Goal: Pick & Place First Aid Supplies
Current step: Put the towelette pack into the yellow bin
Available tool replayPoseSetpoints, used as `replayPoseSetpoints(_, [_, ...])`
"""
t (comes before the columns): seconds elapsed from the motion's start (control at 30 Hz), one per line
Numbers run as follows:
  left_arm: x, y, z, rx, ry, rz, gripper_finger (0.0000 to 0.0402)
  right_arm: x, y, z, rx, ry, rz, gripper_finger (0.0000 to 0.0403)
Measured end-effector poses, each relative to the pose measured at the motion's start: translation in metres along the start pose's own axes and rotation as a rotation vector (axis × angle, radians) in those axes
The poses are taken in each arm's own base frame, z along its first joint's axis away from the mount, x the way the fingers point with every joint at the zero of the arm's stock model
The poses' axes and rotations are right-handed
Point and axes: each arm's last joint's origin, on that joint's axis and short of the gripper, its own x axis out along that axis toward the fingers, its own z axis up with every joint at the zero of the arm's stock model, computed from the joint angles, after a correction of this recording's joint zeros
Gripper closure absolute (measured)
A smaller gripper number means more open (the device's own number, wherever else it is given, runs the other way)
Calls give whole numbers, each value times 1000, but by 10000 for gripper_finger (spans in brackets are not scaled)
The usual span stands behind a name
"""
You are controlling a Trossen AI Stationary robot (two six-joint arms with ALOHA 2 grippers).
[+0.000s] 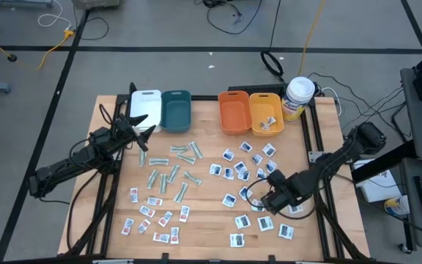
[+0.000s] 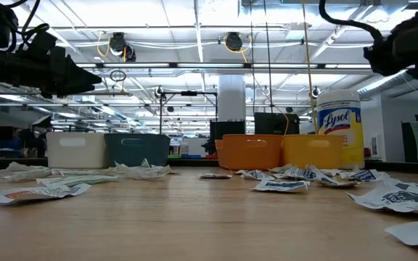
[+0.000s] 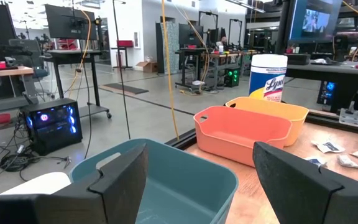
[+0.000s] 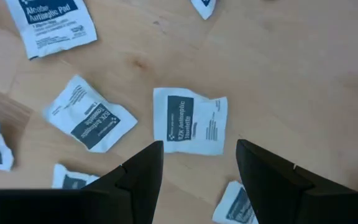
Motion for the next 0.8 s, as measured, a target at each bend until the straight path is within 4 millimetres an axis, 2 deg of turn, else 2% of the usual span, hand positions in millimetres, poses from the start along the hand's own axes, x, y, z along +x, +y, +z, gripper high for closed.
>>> replayPoseSetpoints(0.33, [0, 0, 0, 0, 0, 0, 105, 41, -9, -1, 27, 9, 44, 206])
replayPoseSetpoints(0.57, [0, 0, 0, 0, 0, 0, 105, 49, -14, -1, 10, 6, 48, 209])
replayPoseSetpoints(0.67, [0, 0, 0, 0, 0, 0, 105, 49, -14, -1, -9, 4, 48, 230])
replayPoseSetpoints(0.8, [0, 0, 0, 0, 1, 0, 105, 49, -14, -1, -32, 3, 50, 289])
